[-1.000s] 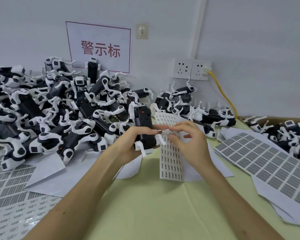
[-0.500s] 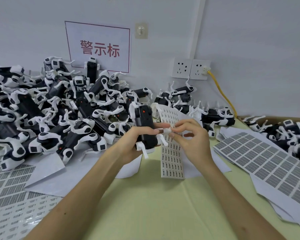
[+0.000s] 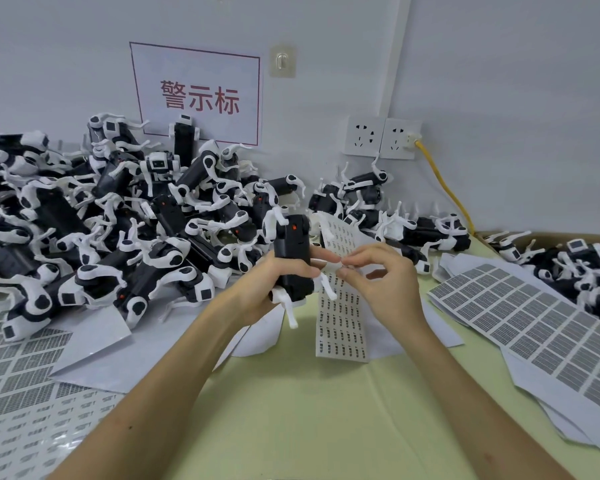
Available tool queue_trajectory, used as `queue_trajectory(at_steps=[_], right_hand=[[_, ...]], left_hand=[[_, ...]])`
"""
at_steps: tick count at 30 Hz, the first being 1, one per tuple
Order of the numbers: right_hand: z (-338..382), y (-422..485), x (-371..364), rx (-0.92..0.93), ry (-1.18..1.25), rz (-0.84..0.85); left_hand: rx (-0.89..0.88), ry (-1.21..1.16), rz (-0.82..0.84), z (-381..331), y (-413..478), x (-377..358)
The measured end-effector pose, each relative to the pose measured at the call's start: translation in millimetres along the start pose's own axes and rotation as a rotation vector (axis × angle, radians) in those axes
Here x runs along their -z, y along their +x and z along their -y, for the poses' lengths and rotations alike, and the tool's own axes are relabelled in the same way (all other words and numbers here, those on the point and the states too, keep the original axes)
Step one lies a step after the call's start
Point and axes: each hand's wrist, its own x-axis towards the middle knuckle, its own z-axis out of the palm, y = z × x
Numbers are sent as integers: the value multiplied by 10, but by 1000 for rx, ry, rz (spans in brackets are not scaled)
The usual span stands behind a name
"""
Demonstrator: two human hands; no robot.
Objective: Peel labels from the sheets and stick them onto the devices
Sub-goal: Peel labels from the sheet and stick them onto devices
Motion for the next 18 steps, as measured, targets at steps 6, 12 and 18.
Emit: queue_trajectory(at_steps=[6, 12, 18], right_hand=[[-7, 6, 7, -4, -13, 13], [-35, 9, 3, 11, -45, -5], [-45, 5, -12, 44, -102, -1]], left_hand=[[5, 22, 9, -2, -8, -18], [4, 10, -6, 2, -6, -56], [43, -44, -59, 22, 13, -87]])
